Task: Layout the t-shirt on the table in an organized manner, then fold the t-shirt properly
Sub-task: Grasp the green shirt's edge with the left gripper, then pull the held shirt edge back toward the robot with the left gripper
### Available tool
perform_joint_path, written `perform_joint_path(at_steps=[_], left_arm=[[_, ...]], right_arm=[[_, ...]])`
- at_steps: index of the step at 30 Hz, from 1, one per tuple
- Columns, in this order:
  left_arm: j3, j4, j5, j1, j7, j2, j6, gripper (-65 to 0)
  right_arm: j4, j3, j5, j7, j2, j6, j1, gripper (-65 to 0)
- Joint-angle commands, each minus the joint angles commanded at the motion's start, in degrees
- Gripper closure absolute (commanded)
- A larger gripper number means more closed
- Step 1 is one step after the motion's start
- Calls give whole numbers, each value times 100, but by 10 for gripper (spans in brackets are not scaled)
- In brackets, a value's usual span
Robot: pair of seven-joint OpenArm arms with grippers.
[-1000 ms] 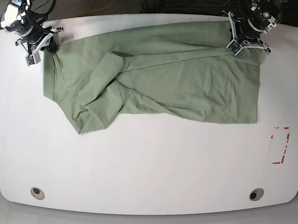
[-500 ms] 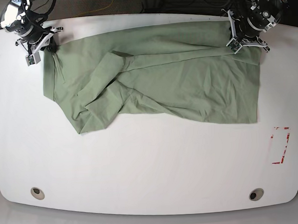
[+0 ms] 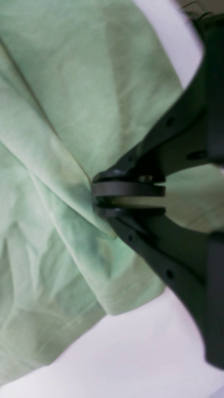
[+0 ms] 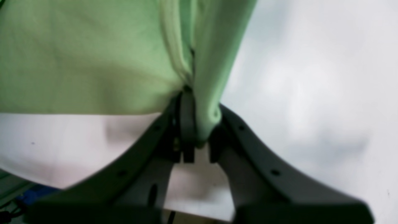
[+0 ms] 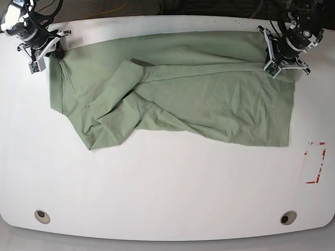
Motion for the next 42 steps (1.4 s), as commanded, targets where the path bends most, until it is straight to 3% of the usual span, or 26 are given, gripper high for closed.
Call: perform_joint_path(at_steps=[22,33,42], left_arm=[[0,-18,9,-835,9,-44,0,-27],[0,-334,9,-1635,9,-484,0,-27],[-404,-44,0,-1811,-9,-440,0,-27]], right_arm=[[-343,0,18,281,9,0,-35,-24],[-325,0,18,281,0,0,-35,-24],[18,0,26,255,0,0,-26,-49]])
